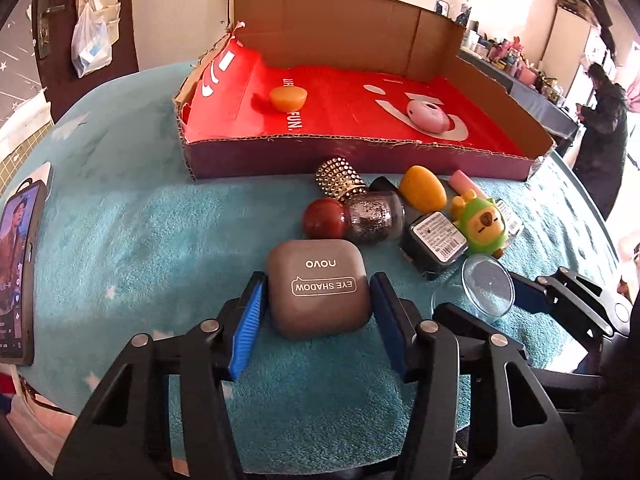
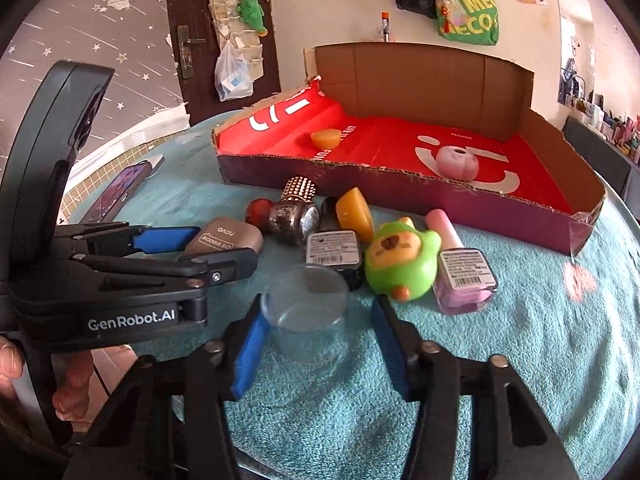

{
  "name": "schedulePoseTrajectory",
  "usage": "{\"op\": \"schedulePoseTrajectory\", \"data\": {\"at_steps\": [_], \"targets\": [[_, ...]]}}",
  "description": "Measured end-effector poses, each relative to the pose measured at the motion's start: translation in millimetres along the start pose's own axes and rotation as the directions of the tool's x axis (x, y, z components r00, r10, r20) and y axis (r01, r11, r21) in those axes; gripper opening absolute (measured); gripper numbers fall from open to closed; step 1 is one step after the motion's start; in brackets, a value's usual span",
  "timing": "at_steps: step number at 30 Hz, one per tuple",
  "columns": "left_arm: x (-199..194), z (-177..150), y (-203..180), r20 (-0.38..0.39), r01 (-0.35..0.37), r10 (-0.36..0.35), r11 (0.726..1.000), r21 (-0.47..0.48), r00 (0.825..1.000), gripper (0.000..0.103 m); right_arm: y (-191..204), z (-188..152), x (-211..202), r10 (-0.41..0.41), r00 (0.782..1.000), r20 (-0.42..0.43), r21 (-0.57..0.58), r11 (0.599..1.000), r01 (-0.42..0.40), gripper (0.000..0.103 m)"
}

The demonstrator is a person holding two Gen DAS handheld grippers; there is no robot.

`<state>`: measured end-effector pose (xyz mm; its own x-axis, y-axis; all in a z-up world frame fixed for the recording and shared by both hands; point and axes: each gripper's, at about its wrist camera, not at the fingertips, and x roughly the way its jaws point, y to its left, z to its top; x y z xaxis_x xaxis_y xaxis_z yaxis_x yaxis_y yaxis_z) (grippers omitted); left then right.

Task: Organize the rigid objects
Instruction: 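Grasp the brown eye shadow case with the left gripper while the right gripper grasps the clear cup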

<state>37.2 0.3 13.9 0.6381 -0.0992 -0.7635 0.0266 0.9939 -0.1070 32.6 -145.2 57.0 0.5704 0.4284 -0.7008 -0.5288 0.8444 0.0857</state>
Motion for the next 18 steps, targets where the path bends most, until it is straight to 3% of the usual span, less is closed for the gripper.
{"op": "schedulePoseTrajectory", "data": {"at_steps": [1,8,18], "targets": [[0,0,0,0.001,0.002,-0.002,1.0,-0.001,1.0,0.05,1,0,0,0.003,1.0,0.001,-0.005,1.0,-0.003,0.042],[-10,-4,3,0.021,0.002,-0.002,1.0,-0.009,1.0,0.05,-5,1,-9,0.003,1.0,0.02,0.026,1.0,-0.004,0.042],[-39,3,-3,0.129,0.019,-0.022,0.999,0.027,0.991,0.048,-26,20,-33,0.035,0.997,0.07,0.115,0.992,-0.043,0.042]]}}
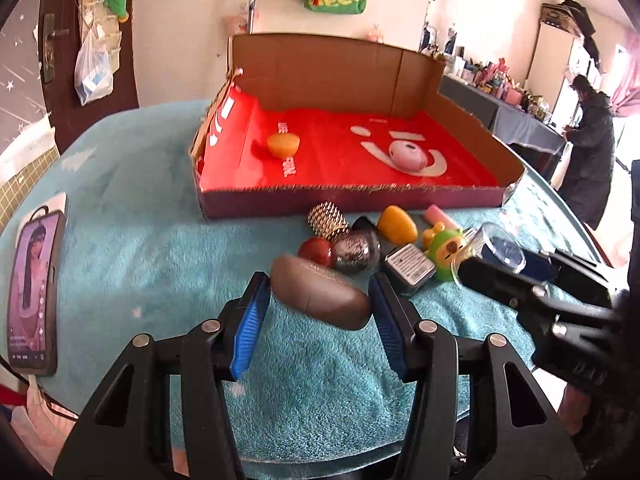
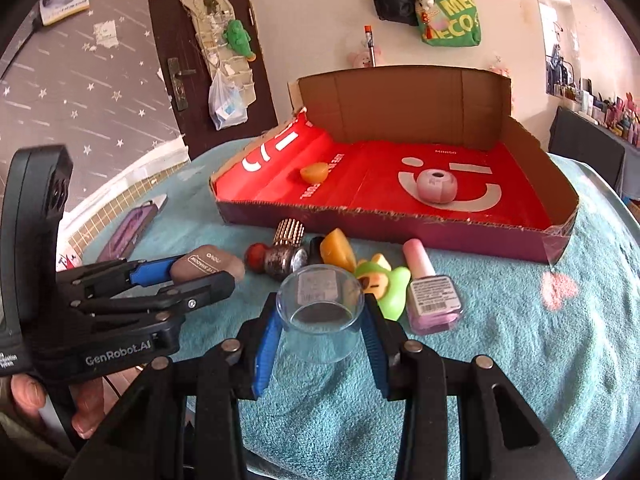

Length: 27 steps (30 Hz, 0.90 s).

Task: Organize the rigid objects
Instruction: 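Grasp the brown eye shadow case with the left gripper while the right gripper grasps the clear cup, then lift the eye shadow case and clear cup off the towel with both grippers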

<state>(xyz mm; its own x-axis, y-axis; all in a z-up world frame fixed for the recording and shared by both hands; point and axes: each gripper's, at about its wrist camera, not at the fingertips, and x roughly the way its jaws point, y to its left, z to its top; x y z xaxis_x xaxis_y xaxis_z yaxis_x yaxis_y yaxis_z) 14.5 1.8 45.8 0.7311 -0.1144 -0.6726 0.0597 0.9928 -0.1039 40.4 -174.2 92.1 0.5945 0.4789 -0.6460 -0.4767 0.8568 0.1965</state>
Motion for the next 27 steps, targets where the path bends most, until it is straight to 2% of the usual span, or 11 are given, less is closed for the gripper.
{"op": "schedulePoseTrajectory", "data": {"at_steps": [1,2,3,9,11,13,18,19,21,25,27], "targets": [[-1,0,-1,0.004,0.0,0.0,1.0,0.003,1.0,0.044,-1,2,-2,0.0,1.0,0.007,0.002,1.0,0.0,0.042],[-2,1,-2,0.008,0.005,-0.005,1.0,0.009,1.0,0.031,-1,4,-4,-0.001,1.0,0.015,0.003,1.0,0.001,0.042],[-2,2,-2,0.008,0.008,-0.008,1.0,0.011,1.0,0.03,-1,7,-8,-0.002,1.0,0.026,0.003,1.0,0.002,0.042],[14,2,0,-0.033,-0.014,0.014,1.0,-0.005,0.999,0.03,-2,13,-9,-0.007,0.999,0.035,0.0,1.0,0.007,0.042],[23,-3,10,-0.077,0.012,-0.016,0.999,-0.053,0.997,0.03,-2,11,-6,-0.007,1.0,0.021,0.003,1.0,0.007,0.042],[23,-7,19,-0.07,0.046,-0.053,0.994,-0.099,0.996,0.03,-2,8,-3,-0.003,1.0,0.007,0.006,1.0,0.003,0.042],[17,-9,18,-0.064,0.093,-0.1,0.991,-0.101,0.993,0.031,-1,-8,4,-0.006,0.999,-0.049,-0.007,1.0,0.005,0.042],[16,-9,14,-0.063,0.112,-0.118,0.99,-0.09,0.991,0.035,-1,-13,5,-0.012,0.998,-0.061,-0.013,1.0,0.011,0.042],[18,-8,6,-0.072,0.099,-0.104,0.993,-0.067,0.992,0.083,-1,-20,7,-0.03,0.996,-0.079,-0.023,0.999,0.028,0.042],[22,-5,0,-0.065,0.098,-0.102,0.993,-0.061,0.993,0.086,-5,-23,13,-0.05,0.995,-0.088,-0.014,0.999,0.049,0.043],[27,-4,-1,-0.072,0.056,-0.06,0.997,-0.053,0.996,0.086,-6,-23,16,-0.059,0.994,-0.093,-0.014,0.998,0.058,0.044]]}}
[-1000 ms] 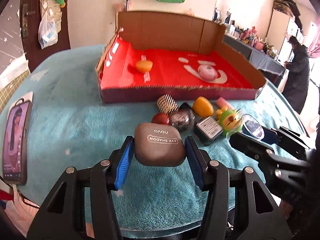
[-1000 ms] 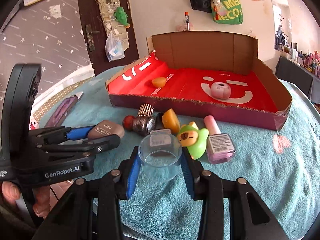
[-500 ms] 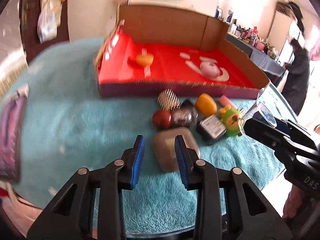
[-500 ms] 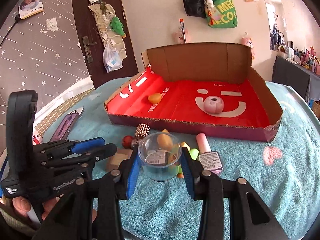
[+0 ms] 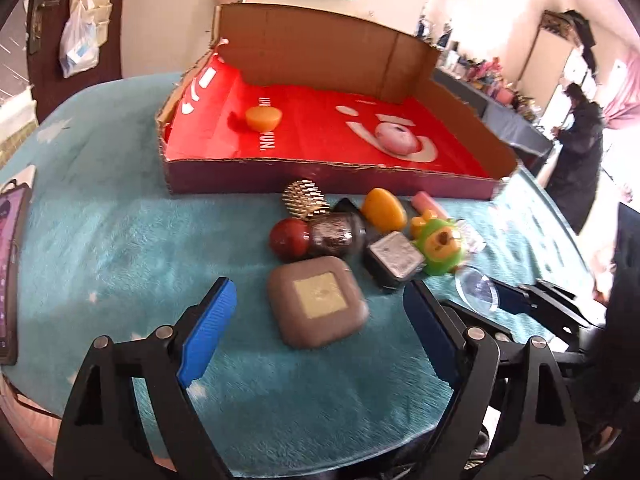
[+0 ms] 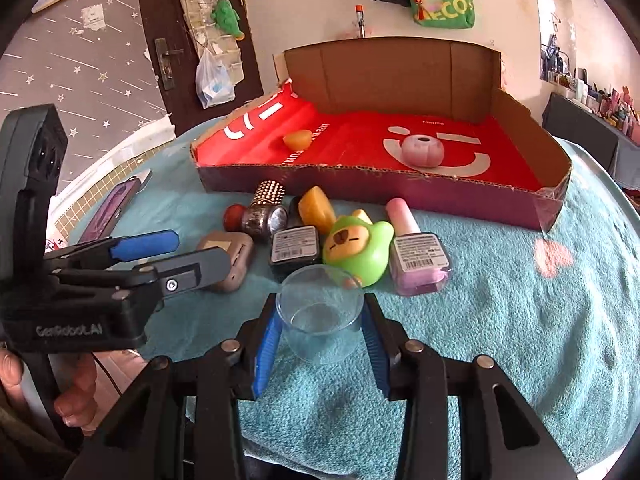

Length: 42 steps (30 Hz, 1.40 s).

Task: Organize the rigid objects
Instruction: 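Lift the eye shadow case and clear cup off the towel with both grippers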

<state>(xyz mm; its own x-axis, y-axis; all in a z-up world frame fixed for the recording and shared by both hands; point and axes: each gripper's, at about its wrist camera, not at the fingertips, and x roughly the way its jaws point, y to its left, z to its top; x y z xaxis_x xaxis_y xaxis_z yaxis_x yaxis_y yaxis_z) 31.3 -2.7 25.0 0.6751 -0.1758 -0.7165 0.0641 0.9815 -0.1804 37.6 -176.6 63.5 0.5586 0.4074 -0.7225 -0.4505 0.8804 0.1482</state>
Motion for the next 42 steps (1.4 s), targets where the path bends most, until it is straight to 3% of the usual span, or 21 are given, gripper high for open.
{"op": "schedulePoseTrajectory", "data": {"at_steps": [5,10,13,14,22,27,35,42], "targets": [[14,-5,10,-0.027,-0.029,0.028,0.999,-0.017,0.999,0.085,1,-3,7,-0.008,1.0,-0.007,-0.016,1.0,0.008,0.048],[22,-13,-12,0.007,-0.157,0.158,0.98,0.124,0.987,0.082,2,-2,11,-0.016,1.0,-0.007,-0.027,1.0,0.015,0.047],[19,-11,-12,0.01,-0.123,0.123,0.986,0.113,0.992,0.059,4,-1,13,-0.016,1.0,-0.004,-0.037,0.999,0.016,0.042],[18,-9,-10,0.008,-0.117,0.117,0.987,0.106,0.993,0.057,4,-1,13,-0.013,1.0,-0.004,-0.038,0.999,0.013,0.042],[3,-6,4,0.029,-0.067,0.066,0.996,0.055,0.997,0.057,1,6,4,0.009,1.0,0.02,-0.02,1.0,-0.009,0.042],[-12,1,2,0.069,-0.045,0.041,0.997,0.064,0.997,0.057,-5,16,-2,0.058,0.998,0.024,0.024,0.998,-0.059,0.042],[-33,18,-3,0.136,-0.023,0.01,0.996,0.089,0.991,0.057,3,43,-25,0.089,0.992,0.093,-0.008,0.996,-0.089,0.042],[-34,26,-2,0.152,-0.017,0.002,0.995,0.095,0.988,0.057,-1,52,-25,0.112,0.989,0.101,0.015,0.993,-0.114,0.042]]}}
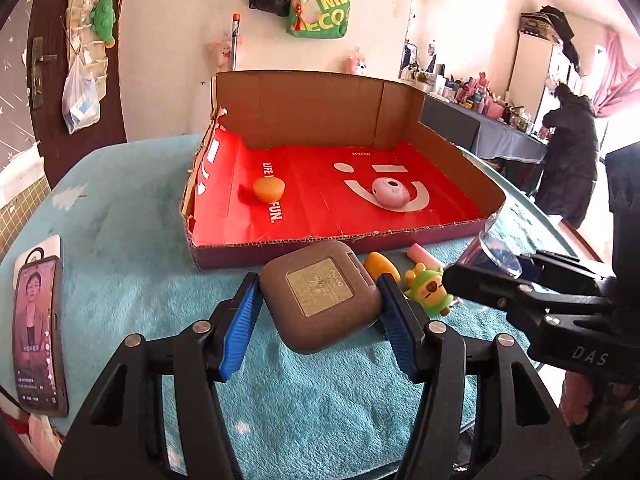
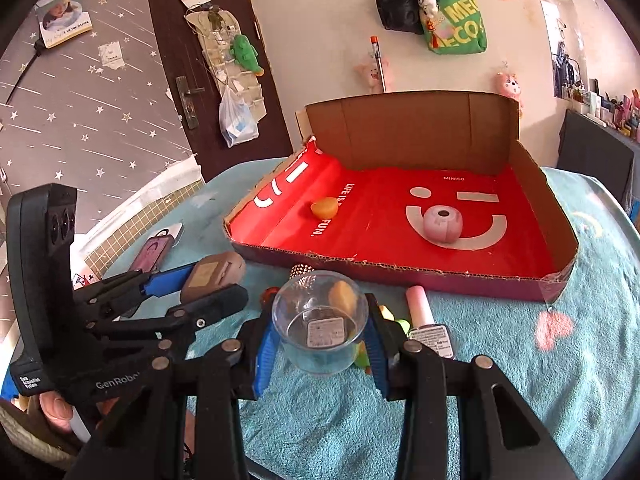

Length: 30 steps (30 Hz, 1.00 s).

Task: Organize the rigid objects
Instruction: 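Lift the eye shadow case and clear cup off the towel with both grippers, then carry the eye shadow case and clear cup over the red box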

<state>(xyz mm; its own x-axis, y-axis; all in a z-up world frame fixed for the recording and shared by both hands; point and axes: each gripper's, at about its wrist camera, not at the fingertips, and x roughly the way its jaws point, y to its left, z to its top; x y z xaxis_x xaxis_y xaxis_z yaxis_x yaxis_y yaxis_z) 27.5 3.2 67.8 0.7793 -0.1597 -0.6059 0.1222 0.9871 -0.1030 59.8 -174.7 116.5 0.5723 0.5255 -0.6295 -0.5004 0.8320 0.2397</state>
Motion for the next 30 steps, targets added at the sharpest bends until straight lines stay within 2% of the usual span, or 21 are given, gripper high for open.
{"op": "schedulePoseTrajectory", "data": {"at_steps": [6,17,30], "targets": [[0,8,-1,0.023,-0.002,0.002,1.0,0.015,1.0,0.057,-8,1,2,0.009,1.0,-0.014,0.031,0.999,-0.009,0.042],[8,21,3,0.028,0.004,-0.004,1.0,0.021,1.0,0.057,-12,12,8,-0.003,1.0,-0.013,0.017,1.0,0.003,0.042],[32,37,8,-0.01,0.008,-0.008,1.0,0.026,1.0,0.057,-23,29,27,-0.01,0.999,-0.036,0.029,1.0,0.011,0.042]]}}
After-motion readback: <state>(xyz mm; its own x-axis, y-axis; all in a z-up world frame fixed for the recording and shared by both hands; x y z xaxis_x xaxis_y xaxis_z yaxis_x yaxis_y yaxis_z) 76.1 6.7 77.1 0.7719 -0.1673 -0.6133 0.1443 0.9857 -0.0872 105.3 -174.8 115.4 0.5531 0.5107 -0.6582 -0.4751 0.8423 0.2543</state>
